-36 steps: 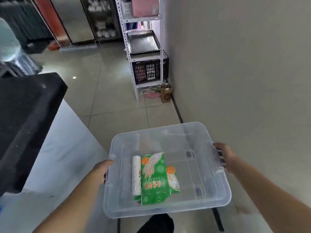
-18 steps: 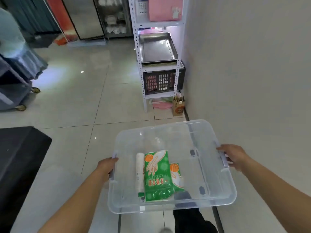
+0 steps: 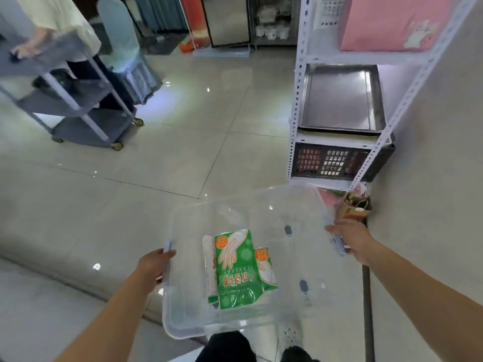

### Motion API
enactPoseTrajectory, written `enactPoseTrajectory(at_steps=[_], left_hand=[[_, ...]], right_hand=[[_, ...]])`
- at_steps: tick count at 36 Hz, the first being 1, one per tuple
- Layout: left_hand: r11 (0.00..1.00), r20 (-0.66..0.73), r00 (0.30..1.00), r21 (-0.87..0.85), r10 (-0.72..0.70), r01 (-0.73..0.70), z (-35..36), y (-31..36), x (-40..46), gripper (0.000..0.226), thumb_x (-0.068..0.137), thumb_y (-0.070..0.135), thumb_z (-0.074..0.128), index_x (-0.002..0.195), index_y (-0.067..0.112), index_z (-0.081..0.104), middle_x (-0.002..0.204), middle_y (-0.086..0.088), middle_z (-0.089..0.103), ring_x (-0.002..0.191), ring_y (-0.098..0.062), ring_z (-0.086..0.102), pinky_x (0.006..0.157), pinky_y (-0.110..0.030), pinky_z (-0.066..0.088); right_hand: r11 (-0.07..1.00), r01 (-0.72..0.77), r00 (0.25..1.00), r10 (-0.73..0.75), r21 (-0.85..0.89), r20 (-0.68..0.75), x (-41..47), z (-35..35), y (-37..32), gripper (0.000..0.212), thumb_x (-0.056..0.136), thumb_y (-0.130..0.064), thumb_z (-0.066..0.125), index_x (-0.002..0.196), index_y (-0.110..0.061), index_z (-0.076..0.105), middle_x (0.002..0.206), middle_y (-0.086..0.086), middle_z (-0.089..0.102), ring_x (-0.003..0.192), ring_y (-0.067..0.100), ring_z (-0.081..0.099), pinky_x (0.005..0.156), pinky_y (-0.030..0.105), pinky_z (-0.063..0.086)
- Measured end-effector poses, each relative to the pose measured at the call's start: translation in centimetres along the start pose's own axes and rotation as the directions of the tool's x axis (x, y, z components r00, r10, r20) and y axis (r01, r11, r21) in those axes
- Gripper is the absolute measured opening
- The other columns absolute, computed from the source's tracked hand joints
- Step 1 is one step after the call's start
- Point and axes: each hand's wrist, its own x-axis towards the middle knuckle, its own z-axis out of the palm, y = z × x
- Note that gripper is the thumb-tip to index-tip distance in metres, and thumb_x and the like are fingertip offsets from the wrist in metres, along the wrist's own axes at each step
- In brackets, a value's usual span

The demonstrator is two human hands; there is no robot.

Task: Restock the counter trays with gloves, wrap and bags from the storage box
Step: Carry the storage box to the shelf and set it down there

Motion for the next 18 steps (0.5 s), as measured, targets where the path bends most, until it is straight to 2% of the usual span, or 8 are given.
enactPoseTrajectory(at_steps=[3, 7, 9, 11, 13, 16, 18], left_hand=[[0.996, -0.064, 0.996, -0.073, -0.060, 0.055, -1.0, 2.3, 2.0, 0.007, 0.087, 0.015, 0.073, 0.088, 0.012, 0.066, 0.067, -0.012, 0.049, 0.055, -0.021, 0.044, 0.056, -0.028, 0.036], [0.982, -0.094, 0.989, -0.158, -0.117, 0.101, -2.5, 6.1, 7.2, 0.008, 0.087, 0.016, 0.073, 0.090, 0.012, 0.067, 0.064, -0.013, 0.046, 0.052, -0.020, 0.039, 0.055, -0.028, 0.035], [0.974, -0.089, 0.984, -0.183, -0.152, 0.133, -3.0, 8.5, 10.5, 0.012, 0.087, 0.016, 0.073, 0.082, 0.013, 0.063, 0.060, -0.012, 0.043, 0.048, -0.018, 0.036, 0.052, -0.026, 0.031], [0.967, -0.076, 0.984, -0.214, -0.160, 0.141, -3.4, 11.0, 14.2, 0.024, 0.088, 0.015, 0.071, 0.072, 0.012, 0.054, 0.054, -0.011, 0.037, 0.043, -0.017, 0.031, 0.049, -0.025, 0.024], [0.962, -0.057, 0.986, -0.234, -0.157, 0.140, -3.6, 13.8, 18.0, 0.025, 0.089, 0.013, 0.071, 0.071, 0.008, 0.054, 0.059, -0.013, 0.035, 0.048, -0.017, 0.028, 0.052, -0.028, 0.021], [0.959, -0.029, 0.987, -0.241, -0.158, 0.146, -4.2, 18.3, 23.0, 0.029, 0.089, 0.010, 0.070, 0.067, 0.007, 0.051, 0.054, -0.010, 0.034, 0.045, -0.015, 0.028, 0.052, -0.029, 0.019], [0.960, 0.004, 0.986, -0.226, -0.169, 0.166, -4.7, 21.6, 25.8, 0.031, 0.089, 0.011, 0.070, 0.066, 0.008, 0.049, 0.055, -0.010, 0.034, 0.049, -0.017, 0.029, 0.053, -0.029, 0.021]], right_hand=[[0.997, 0.036, 0.998, -0.033, -0.070, 0.048, 3.8, 3.5, -4.9, 0.034, 0.083, -0.013, 0.076, 0.115, -0.013, 0.066, 0.100, 0.015, 0.067, 0.080, 0.027, 0.060, 0.068, 0.032, 0.047], [0.988, 0.082, 0.993, -0.069, -0.134, 0.099, 9.0, 8.3, -10.8, 0.044, 0.080, -0.014, 0.079, 0.122, -0.019, 0.066, 0.109, 0.014, 0.069, 0.086, 0.026, 0.063, 0.068, 0.031, 0.049], [0.981, 0.079, 0.992, -0.060, -0.178, 0.110, 11.5, 10.7, -13.9, 0.042, 0.079, -0.016, 0.081, 0.118, -0.022, 0.067, 0.103, 0.009, 0.070, 0.086, 0.025, 0.065, 0.063, 0.030, 0.049], [0.978, 0.079, 0.993, -0.061, -0.193, 0.098, 14.0, 13.0, -17.0, 0.040, 0.077, -0.016, 0.083, 0.113, -0.019, 0.068, 0.100, 0.010, 0.070, 0.083, 0.026, 0.065, 0.067, 0.031, 0.050], [0.980, 0.081, 0.995, -0.069, -0.181, 0.068, 16.2, 15.3, -20.2, 0.039, 0.076, -0.013, 0.083, 0.111, -0.014, 0.068, 0.094, 0.013, 0.068, 0.077, 0.026, 0.062, 0.069, 0.031, 0.047], [0.985, 0.070, 0.998, -0.069, -0.157, 0.013, 18.7, 18.5, -25.2, 0.040, 0.077, -0.007, 0.082, 0.114, -0.006, 0.067, 0.084, 0.014, 0.066, 0.070, 0.025, 0.058, 0.068, 0.031, 0.045], [0.989, 0.080, 0.996, -0.084, -0.127, -0.025, 20.0, 20.2, -28.6, 0.042, 0.077, -0.002, 0.081, 0.115, -0.001, 0.066, 0.070, 0.013, 0.064, 0.058, 0.023, 0.056, 0.058, 0.027, 0.047]])
